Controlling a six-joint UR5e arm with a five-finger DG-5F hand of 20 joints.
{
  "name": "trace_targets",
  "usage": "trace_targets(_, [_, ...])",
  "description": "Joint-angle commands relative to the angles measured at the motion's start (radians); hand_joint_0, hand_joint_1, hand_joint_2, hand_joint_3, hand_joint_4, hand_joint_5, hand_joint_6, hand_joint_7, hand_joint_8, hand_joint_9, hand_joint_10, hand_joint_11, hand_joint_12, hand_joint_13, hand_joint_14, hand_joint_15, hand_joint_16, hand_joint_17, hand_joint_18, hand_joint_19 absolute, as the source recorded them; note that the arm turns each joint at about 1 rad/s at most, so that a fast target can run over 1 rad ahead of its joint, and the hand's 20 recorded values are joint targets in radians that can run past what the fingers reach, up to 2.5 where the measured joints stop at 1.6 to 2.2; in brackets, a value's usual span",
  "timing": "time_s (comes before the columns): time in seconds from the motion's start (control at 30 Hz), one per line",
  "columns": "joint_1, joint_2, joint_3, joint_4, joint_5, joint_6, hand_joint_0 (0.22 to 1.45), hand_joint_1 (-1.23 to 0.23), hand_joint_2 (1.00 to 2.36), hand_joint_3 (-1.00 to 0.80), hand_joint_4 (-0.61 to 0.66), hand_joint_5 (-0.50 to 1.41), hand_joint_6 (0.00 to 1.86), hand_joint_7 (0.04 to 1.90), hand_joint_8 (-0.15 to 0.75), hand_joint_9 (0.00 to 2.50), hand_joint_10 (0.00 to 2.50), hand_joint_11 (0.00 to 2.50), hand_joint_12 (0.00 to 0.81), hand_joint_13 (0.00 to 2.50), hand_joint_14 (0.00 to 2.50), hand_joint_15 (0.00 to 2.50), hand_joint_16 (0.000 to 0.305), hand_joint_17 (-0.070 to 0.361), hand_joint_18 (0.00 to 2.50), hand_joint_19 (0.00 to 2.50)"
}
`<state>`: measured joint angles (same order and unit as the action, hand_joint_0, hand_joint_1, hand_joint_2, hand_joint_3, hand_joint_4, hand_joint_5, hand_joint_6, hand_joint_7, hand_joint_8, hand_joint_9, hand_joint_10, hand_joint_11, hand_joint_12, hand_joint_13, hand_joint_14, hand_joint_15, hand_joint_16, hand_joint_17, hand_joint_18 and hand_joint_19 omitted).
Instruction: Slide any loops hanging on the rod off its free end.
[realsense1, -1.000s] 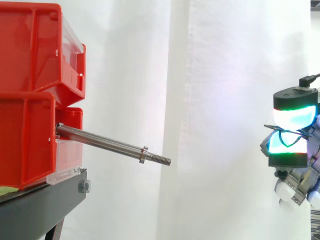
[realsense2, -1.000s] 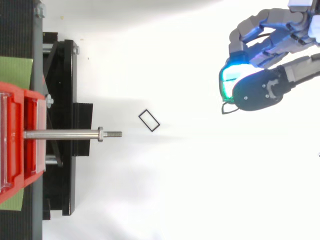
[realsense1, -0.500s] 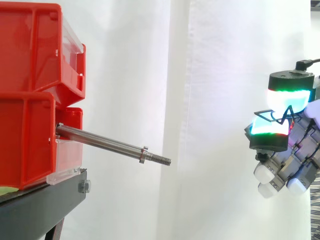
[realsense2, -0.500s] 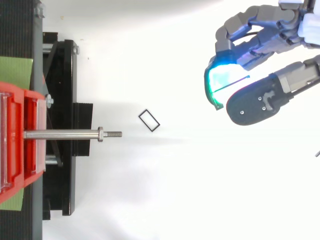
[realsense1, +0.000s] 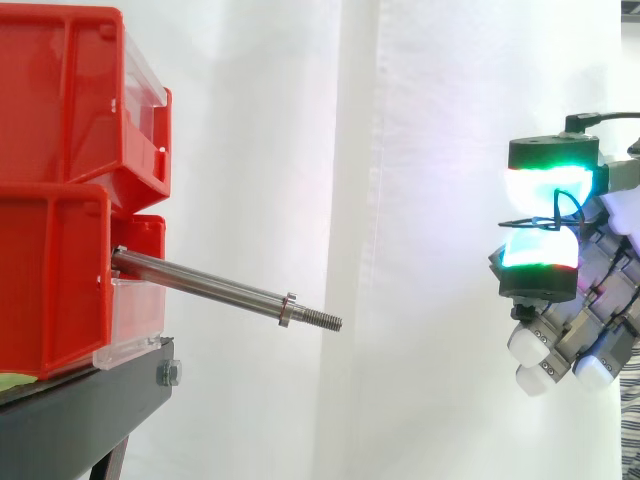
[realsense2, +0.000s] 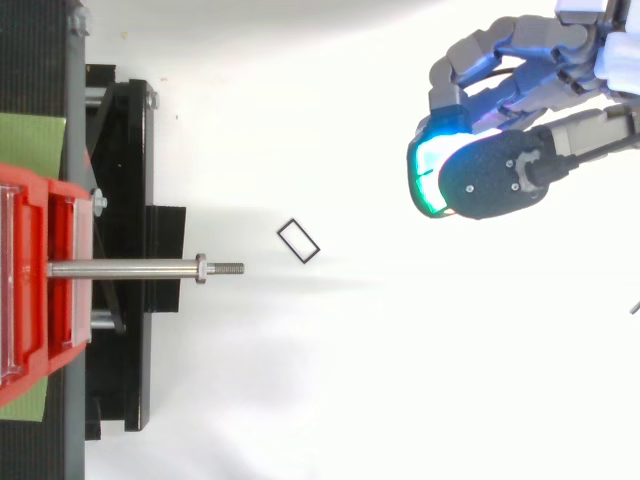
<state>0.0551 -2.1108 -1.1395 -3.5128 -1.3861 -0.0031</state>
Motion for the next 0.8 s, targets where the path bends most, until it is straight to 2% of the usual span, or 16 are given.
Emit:
trace_targets(0.0, [0.0, 0.0, 0.0, 0.0, -0.001, 0.0, 0.61, -0.62, 1.01, -0.41, 0.12, -0.17, 0.79, 1.22, 0.218, 0.6, 0.0, 0.11, 0.231, 0.46, 0.0, 0.03, 0.029, 0.066, 0.41, 0.3])
trace_targets(0.07, [0.0, 0.0, 0.0, 0.0, 0.001, 0.0, 0.61, -0.71, 1.01, -0.4, 0.12, -0.18, 0.79, 1.22, 0.218, 0.58, 0.0, 0.11, 0.234, 0.45, 0.0, 0.03, 0.03, 0.067, 0.41, 0.29])
trace_targets(0.2, [0.0, 0.0, 0.0, 0.0, 0.001, 0.0, 0.64, -0.8, 1.0, -0.45, 0.12, -0.19, 0.8, 1.18, 0.224, 0.56, 0.0, 0.11, 0.237, 0.44, 0.0, 0.02, 0.031, 0.069, 0.43, 0.28])
trace_targets(0.5, [0.0, 0.0, 0.001, 0.0, 0.001, 0.0, 0.67, -0.83, 1.0, -0.5, 0.12, -0.2, 0.81, 1.14, 0.218, 0.55, 0.0, 0.1, 0.235, 0.46, 0.0, 0.02, 0.032, 0.071, 0.48, 0.26])
trace_targets(0.77, [0.002, 0.0, 0.0, 0.0, 0.001, 0.0, 0.61, -0.6, 1.0, -0.5, 0.12, -0.18, 0.8, 1.19, 0.209, 0.57, 0.0, 0.11, 0.227, 0.46, 0.0, 0.03, 0.03, 0.067, 0.44, 0.29])
